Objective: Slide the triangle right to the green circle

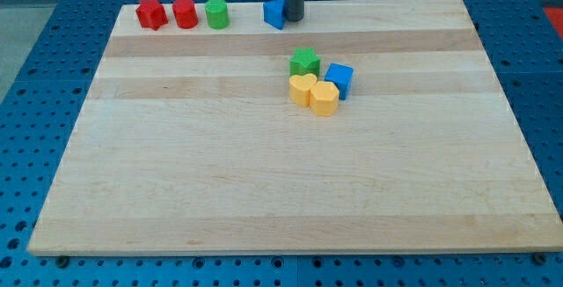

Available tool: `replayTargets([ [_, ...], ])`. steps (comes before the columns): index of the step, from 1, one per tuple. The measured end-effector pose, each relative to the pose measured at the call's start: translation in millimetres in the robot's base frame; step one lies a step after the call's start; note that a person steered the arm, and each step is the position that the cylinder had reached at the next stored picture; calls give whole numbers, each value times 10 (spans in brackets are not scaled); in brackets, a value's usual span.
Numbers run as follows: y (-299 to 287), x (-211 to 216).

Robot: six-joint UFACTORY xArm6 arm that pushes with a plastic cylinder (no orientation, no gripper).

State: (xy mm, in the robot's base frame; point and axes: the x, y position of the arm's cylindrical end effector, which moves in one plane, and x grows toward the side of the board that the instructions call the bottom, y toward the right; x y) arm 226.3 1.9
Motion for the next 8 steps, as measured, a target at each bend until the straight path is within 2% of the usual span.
replayTargets([
  [3,-302,-1],
  [8,-318,-36],
])
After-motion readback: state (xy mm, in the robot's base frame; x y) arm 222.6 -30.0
